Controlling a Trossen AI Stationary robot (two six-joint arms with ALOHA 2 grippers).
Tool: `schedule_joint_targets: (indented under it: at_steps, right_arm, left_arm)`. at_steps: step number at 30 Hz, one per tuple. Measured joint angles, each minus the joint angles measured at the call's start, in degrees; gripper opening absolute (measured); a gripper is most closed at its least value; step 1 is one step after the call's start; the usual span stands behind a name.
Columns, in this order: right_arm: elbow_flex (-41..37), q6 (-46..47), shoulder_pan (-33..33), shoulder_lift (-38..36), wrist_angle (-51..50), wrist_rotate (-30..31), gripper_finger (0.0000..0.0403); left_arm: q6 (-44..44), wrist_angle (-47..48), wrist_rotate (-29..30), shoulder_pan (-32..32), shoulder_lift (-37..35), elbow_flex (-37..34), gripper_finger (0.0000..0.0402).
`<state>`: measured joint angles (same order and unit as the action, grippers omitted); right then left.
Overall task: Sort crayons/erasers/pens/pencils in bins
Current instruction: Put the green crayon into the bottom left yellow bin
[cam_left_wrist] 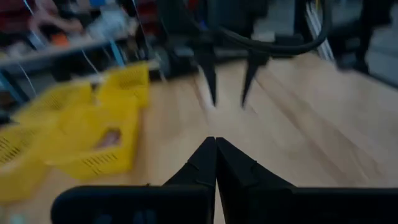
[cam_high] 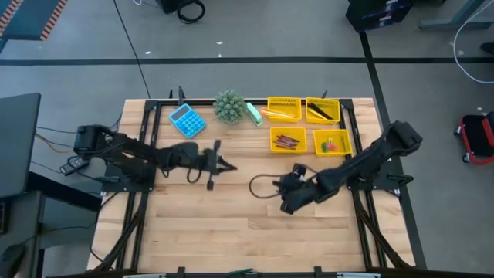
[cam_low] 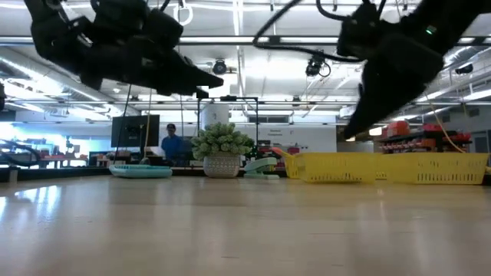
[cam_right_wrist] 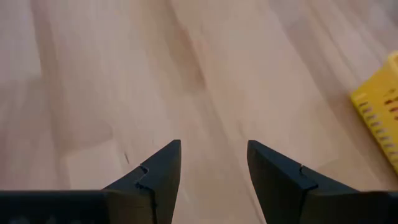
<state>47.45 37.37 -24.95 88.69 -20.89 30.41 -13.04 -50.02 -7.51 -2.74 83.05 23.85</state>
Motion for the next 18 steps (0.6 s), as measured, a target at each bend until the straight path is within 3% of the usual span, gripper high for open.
schedule_joint_targets:
  at_steps: [7,13,18]
  right_arm:
    - [-0.1,0.2,-4.9,4.3,-0.1,6.0,0.0190]
    - [-0.1,5.4,-9.7,4.3,-0.1,18.7,0.0190]
    - [-0.1,13.0,-13.6,4.3,-0.1,24.8,0.0190]
  left_arm:
    - [4.9,26.2,13.0,15.9,0.0,9.5,0.0013]
    - [14.2,47.5,23.9,29.0,0.9,22.0,0.0012]
    - [24.2,54.0,27.2,36.3,3.5,30.6,0.0011]
